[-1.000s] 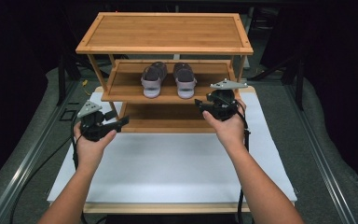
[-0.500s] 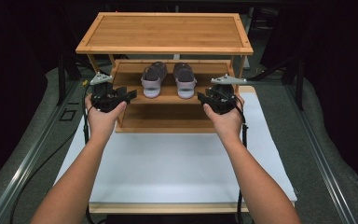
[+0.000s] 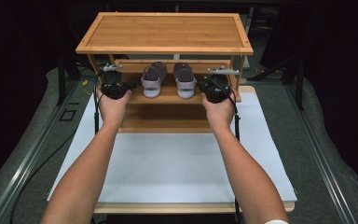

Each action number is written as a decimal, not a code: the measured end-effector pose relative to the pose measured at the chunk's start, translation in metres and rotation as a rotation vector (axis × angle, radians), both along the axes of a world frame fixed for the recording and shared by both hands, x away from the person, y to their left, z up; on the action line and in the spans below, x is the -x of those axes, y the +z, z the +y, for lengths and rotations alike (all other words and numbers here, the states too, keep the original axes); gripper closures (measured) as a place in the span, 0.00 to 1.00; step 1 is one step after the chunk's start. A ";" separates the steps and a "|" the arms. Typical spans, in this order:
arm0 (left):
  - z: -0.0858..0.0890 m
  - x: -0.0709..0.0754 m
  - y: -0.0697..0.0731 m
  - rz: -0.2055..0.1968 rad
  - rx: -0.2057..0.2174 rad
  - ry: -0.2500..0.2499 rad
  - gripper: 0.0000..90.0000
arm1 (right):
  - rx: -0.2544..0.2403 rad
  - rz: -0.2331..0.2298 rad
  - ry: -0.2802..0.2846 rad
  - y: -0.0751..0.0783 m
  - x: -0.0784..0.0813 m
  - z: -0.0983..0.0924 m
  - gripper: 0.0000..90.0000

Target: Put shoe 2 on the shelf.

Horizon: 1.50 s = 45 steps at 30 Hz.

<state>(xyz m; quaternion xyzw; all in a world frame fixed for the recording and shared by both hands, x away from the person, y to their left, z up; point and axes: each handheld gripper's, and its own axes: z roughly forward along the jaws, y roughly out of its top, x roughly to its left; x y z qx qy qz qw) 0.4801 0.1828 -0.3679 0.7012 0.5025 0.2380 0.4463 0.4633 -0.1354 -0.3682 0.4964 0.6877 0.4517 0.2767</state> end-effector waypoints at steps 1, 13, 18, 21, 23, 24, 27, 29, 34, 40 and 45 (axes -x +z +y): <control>-0.002 -0.002 -0.001 0.004 -0.007 0.002 1.00 | 0.006 -0.003 -0.010 -0.001 -0.001 0.001 1.00; -0.019 -0.007 -0.005 0.042 -0.011 -0.058 1.00 | 0.027 0.013 -0.009 -0.008 -0.007 0.019 1.00; -0.024 -0.005 -0.005 0.047 -0.010 -0.068 1.00 | -0.023 0.031 0.005 -0.010 -0.007 0.019 1.00; -0.024 -0.005 -0.005 0.054 -0.009 -0.061 1.00 | -0.037 0.032 0.017 -0.011 -0.006 0.020 1.00; -0.024 -0.006 -0.005 0.056 -0.006 -0.060 1.00 | -0.041 0.030 0.019 -0.011 -0.005 0.024 1.00; -0.024 -0.006 -0.005 0.060 -0.008 -0.062 1.00 | -0.041 0.030 0.019 -0.011 -0.005 0.024 1.00; -0.025 -0.006 -0.004 0.060 -0.010 -0.064 1.00 | -0.045 0.026 0.039 -0.012 -0.005 0.029 1.00; -0.025 -0.006 -0.004 0.063 -0.005 -0.066 1.00 | -0.042 0.023 0.048 -0.013 -0.004 0.034 1.00; -0.028 -0.006 -0.003 0.071 -0.004 -0.079 1.00 | -0.053 0.027 0.047 -0.014 -0.005 0.039 1.00; -0.034 -0.007 -0.002 0.056 -0.039 -0.079 1.00 | -0.094 0.046 0.038 -0.014 -0.006 0.041 1.00; -0.036 -0.009 0.001 0.064 -0.052 -0.073 1.00 | -0.079 0.044 0.048 -0.014 -0.009 0.040 1.00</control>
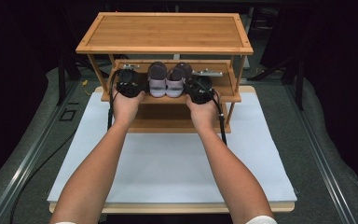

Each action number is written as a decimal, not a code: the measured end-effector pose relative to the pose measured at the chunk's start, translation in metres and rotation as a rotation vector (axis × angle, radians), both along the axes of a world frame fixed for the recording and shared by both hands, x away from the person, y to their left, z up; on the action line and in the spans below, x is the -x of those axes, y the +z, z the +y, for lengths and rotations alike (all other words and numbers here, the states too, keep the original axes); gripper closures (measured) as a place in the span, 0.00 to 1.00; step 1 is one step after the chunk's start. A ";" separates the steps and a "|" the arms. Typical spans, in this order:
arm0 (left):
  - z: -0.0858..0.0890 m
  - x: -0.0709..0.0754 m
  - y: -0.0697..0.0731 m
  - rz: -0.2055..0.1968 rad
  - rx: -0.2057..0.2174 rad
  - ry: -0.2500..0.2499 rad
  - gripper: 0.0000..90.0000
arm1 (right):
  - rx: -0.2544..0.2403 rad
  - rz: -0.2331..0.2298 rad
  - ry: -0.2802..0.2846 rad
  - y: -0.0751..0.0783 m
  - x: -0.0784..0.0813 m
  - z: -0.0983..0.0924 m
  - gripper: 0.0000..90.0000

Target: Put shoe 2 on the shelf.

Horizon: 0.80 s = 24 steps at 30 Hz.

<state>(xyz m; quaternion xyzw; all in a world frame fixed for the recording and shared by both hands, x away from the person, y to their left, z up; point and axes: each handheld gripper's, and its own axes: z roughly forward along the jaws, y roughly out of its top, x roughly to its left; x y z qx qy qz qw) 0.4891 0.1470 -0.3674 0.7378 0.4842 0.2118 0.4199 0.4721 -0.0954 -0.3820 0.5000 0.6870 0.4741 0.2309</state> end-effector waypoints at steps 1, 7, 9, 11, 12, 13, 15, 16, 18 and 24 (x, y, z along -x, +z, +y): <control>-0.001 -0.002 0.001 0.003 -0.022 -0.022 1.00 | 0.007 0.011 0.040 0.002 -0.003 -0.002 1.00; -0.005 -0.005 0.002 -0.005 -0.062 -0.037 1.00 | 0.091 0.003 0.001 0.005 -0.008 0.003 1.00; -0.004 -0.006 0.001 0.003 -0.039 -0.046 1.00 | 0.077 0.009 0.006 0.004 -0.010 0.000 1.00; -0.005 -0.006 0.001 -0.013 -0.065 -0.047 1.00 | 0.075 0.005 -0.010 0.003 -0.011 0.001 1.00; -0.006 -0.007 0.000 -0.016 -0.052 -0.041 1.00 | 0.082 -0.005 -0.008 0.003 -0.011 0.002 1.00; -0.005 -0.008 0.001 -0.012 -0.057 -0.061 1.00 | 0.078 -0.006 -0.004 0.003 -0.012 0.002 1.00; -0.005 -0.009 0.000 -0.019 -0.043 -0.064 1.00 | 0.041 0.004 0.001 0.002 -0.014 -0.002 1.00; -0.005 -0.009 0.000 -0.019 -0.043 -0.064 1.00 | 0.041 0.004 0.001 0.002 -0.014 -0.002 1.00; -0.004 -0.010 0.002 -0.021 -0.056 -0.077 1.00 | 0.006 0.010 0.049 0.001 -0.016 -0.006 1.00; -0.004 -0.011 0.000 -0.016 -0.033 -0.072 1.00 | 0.003 0.018 0.053 0.001 -0.017 -0.007 1.00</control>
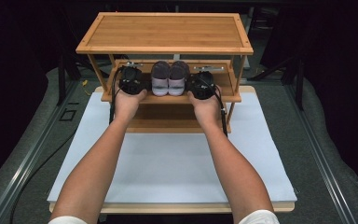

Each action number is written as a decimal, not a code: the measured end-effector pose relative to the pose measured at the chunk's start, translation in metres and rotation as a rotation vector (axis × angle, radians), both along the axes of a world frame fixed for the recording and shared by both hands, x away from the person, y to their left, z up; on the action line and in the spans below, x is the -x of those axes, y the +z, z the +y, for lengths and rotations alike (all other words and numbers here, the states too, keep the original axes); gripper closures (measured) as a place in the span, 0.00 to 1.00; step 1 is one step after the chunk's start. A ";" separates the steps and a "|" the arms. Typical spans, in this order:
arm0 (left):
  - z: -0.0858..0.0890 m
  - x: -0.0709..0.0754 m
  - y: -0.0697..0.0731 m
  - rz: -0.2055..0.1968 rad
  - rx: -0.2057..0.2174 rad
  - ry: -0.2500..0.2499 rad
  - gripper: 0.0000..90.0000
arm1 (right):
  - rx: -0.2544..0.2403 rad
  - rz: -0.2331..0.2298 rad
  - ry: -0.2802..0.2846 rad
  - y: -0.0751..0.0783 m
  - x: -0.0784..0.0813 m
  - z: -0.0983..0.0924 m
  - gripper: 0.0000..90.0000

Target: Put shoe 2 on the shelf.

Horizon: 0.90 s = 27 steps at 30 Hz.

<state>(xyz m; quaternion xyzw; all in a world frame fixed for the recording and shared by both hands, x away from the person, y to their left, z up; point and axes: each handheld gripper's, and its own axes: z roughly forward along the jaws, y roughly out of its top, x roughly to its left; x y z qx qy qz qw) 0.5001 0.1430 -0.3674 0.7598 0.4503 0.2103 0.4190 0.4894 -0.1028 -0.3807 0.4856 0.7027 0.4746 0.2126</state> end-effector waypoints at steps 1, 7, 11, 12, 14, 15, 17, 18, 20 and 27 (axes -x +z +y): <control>-0.001 0.001 0.000 -0.001 -0.016 0.006 1.00 | 0.007 0.001 -0.006 0.000 0.000 0.001 1.00; -0.001 0.001 0.000 0.004 0.009 0.018 1.00 | 0.059 -0.021 -0.054 0.001 0.003 0.007 1.00; 0.000 0.002 0.001 0.002 -0.029 0.015 1.00 | 0.055 -0.018 -0.042 0.002 0.004 0.007 1.00; 0.000 0.002 0.000 -0.002 -0.013 0.022 1.00 | 0.066 -0.022 -0.049 0.002 0.004 0.007 1.00; 0.001 0.002 0.000 0.002 -0.014 0.020 1.00 | 0.072 -0.022 -0.058 0.001 0.004 0.007 1.00; 0.001 0.002 -0.001 0.001 0.003 0.026 1.00 | 0.069 -0.019 -0.053 0.001 0.004 0.006 1.00; 0.002 0.002 -0.001 0.004 0.005 0.032 1.00 | 0.070 -0.019 -0.047 0.002 0.004 0.006 1.00; 0.002 0.002 -0.001 0.004 0.005 0.032 1.00 | 0.070 -0.019 -0.047 0.002 0.004 0.006 1.00; 0.003 0.004 -0.001 0.000 0.014 0.038 1.00 | 0.092 -0.029 -0.062 0.003 0.006 0.005 1.00; 0.012 0.010 0.000 -0.006 0.046 0.081 1.00 | 0.092 -0.047 -0.064 0.006 0.010 -0.001 1.00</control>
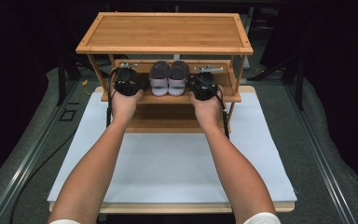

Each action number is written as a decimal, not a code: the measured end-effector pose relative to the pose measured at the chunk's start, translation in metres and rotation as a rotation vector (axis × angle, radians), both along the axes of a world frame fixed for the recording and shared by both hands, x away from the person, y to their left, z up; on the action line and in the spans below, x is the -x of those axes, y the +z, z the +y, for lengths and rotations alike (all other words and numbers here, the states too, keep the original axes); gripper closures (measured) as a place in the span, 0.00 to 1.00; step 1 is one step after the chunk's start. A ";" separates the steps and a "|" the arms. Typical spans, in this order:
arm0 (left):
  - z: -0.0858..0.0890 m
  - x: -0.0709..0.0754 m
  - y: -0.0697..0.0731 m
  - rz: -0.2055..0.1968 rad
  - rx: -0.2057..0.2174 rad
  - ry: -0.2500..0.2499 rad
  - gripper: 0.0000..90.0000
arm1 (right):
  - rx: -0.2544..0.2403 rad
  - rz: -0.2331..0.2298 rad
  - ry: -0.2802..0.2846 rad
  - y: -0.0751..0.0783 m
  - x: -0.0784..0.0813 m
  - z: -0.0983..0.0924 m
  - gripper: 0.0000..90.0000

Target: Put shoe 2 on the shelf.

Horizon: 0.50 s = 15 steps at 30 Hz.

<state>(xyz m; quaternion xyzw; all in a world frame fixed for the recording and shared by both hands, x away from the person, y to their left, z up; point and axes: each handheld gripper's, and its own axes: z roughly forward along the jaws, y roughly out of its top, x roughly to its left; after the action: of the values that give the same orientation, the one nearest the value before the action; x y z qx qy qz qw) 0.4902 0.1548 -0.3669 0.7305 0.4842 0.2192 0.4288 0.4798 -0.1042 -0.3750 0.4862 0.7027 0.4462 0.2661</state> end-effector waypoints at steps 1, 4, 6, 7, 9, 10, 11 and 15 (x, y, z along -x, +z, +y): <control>0.001 0.001 0.001 -0.007 0.004 0.002 0.99 | 0.001 -0.001 0.001 0.000 0.001 -0.001 1.00; 0.005 0.006 0.003 -0.015 0.011 0.005 0.99 | 0.003 -0.007 -0.009 0.001 0.003 -0.003 1.00; 0.006 0.009 0.005 -0.023 0.023 0.004 0.99 | 0.003 -0.007 -0.007 0.001 0.005 -0.006 1.00; 0.008 0.011 0.006 -0.027 0.021 -0.005 0.99 | 0.004 -0.007 -0.004 0.001 0.006 -0.008 1.00; 0.008 0.013 0.008 -0.031 0.016 -0.008 0.99 | 0.004 -0.010 0.004 0.001 0.009 -0.011 0.99; 0.011 0.017 0.011 -0.039 0.015 -0.019 0.98 | 0.003 -0.011 0.005 0.001 0.011 -0.012 0.99; 0.012 0.020 0.013 -0.042 0.020 -0.019 0.98 | 0.002 -0.012 0.010 0.002 0.014 -0.013 0.99; 0.016 0.030 0.019 -0.055 0.047 -0.036 0.97 | 0.009 -0.017 0.040 0.004 0.023 -0.016 0.98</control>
<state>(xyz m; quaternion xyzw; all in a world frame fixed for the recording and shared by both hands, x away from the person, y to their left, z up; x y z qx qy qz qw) 0.4598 0.1711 -0.3482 0.7225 0.4640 0.2202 0.4629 0.4571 -0.1205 -0.3711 0.4671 0.7120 0.4523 0.2652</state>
